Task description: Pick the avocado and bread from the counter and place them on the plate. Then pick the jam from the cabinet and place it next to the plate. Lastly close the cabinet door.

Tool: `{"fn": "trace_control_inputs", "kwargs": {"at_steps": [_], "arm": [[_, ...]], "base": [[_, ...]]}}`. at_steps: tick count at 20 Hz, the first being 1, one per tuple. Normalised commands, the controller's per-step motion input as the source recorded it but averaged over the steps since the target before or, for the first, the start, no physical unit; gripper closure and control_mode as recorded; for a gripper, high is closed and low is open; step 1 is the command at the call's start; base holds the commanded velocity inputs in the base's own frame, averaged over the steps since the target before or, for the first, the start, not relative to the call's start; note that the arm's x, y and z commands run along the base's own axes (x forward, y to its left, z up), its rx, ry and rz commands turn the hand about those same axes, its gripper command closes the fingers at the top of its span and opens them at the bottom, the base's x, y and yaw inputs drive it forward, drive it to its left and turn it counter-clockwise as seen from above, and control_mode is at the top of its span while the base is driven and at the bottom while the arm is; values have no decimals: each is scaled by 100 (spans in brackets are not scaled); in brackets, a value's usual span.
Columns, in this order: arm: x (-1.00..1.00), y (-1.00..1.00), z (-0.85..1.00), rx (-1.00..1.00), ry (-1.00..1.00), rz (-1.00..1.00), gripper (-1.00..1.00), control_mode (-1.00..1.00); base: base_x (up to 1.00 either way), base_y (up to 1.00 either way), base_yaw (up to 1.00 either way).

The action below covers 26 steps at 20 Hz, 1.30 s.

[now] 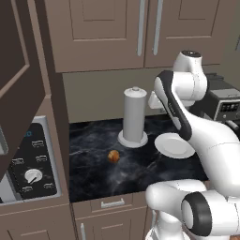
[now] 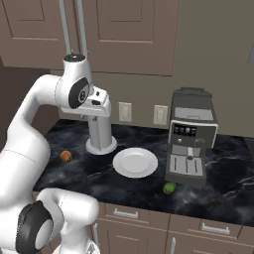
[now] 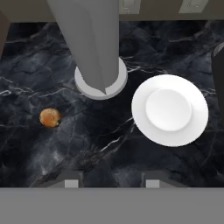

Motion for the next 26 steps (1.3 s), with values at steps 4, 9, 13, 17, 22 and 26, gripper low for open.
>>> {"fn": "trace_control_inputs", "kwargs": {"at_steps": [4, 9, 13, 17, 22, 26], "arm": [[0, -18, -9, 0, 0, 0, -100, -100], [-7, -37, -32, 0, 0, 0, -100, -100], [-19, -41, -21, 0, 0, 0, -100, -100], [-7, -34, -10, 0, 0, 2, -100, -100], [-5, -40, -10, 0, 0, 1, -100, -100], [-25, -51, 0, -1, 0, 0, -100, -100]], "base": [[0, 0, 0], [0, 0, 0], [0, 0, 0], [0, 0, 0], [0, 0, 0], [0, 0, 0]]}}
